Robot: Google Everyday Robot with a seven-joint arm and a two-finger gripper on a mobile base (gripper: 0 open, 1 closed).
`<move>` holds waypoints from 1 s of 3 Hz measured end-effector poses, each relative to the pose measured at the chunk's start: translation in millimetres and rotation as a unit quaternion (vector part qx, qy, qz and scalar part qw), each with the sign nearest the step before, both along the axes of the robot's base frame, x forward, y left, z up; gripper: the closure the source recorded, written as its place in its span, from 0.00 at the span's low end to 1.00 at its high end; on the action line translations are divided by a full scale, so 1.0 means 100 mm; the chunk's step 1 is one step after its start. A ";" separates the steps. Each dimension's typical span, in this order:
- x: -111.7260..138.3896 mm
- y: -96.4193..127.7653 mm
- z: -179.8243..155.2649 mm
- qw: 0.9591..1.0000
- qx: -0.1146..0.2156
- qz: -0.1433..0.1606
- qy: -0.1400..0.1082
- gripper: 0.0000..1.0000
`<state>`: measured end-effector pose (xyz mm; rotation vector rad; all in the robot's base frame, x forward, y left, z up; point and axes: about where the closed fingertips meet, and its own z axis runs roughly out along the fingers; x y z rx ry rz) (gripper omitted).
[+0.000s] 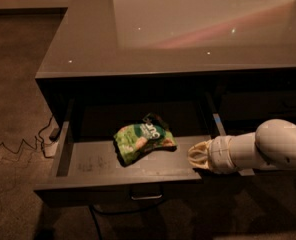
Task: Open top drawer
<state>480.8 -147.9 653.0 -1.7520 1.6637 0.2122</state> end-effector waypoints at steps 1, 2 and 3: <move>0.00 0.00 0.02 1.000 0.000 0.000 0.000 1.00; -0.14 -0.02 -0.03 1.000 -0.007 0.013 0.018 1.00; -0.14 -0.02 -0.02 1.000 -0.007 0.013 0.018 1.00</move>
Offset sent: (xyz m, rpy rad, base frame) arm -0.1202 -0.0253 -0.0461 -0.1059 0.2760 0.1980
